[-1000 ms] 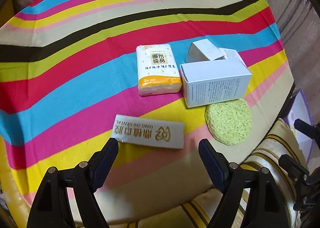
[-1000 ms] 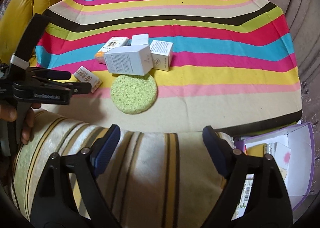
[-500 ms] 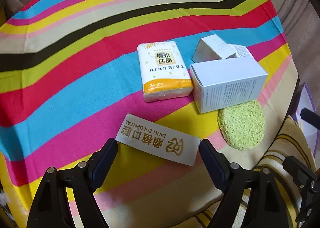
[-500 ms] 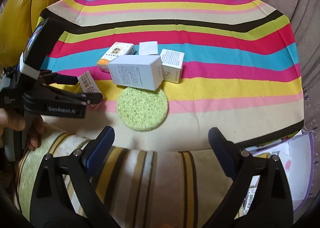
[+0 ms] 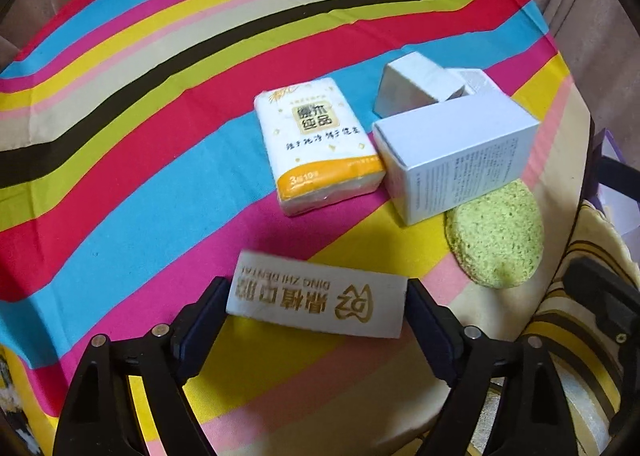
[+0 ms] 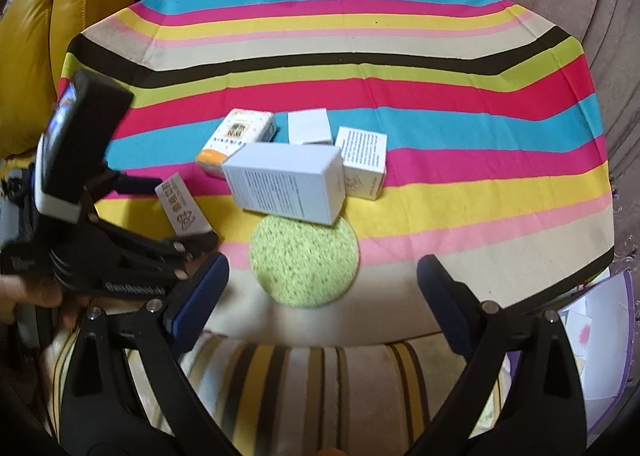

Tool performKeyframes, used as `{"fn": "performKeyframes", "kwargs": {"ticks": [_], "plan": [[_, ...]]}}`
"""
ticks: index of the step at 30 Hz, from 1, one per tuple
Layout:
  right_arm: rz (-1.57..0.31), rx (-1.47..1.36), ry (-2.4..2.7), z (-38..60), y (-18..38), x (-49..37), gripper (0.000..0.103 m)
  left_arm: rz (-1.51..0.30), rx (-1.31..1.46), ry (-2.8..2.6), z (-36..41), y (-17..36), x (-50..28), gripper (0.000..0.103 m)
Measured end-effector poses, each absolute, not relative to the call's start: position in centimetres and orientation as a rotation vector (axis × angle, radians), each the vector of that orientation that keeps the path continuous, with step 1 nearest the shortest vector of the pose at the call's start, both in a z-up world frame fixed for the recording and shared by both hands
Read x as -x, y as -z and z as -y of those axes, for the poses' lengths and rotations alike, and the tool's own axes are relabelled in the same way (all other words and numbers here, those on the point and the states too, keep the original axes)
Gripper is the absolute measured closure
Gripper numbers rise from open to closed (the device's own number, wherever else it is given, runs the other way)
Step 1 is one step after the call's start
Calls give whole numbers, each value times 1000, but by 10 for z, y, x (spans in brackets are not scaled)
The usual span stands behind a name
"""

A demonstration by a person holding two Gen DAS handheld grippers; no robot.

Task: Organize objects
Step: 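Grasp the white DING ZHI DENTAL box with the left gripper, then lift the dental box with the left gripper while the right gripper grasps the large white box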

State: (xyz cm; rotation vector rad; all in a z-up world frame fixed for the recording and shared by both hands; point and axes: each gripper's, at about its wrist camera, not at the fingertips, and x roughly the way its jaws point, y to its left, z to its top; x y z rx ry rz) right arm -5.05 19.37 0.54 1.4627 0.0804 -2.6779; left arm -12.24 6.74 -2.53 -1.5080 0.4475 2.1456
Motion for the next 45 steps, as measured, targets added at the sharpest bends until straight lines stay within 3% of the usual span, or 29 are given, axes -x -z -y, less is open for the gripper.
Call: {"fn": "performKeyframes", "kwargs": {"ticks": [25,45], "plan": [[-257,-1560,2813,-133,12,96,6,86,1535,-2575,37,-6,101,19],[-255,-1696,2801,-127,31,120,6,182,1557,-2567,41,4,113,19]]}}
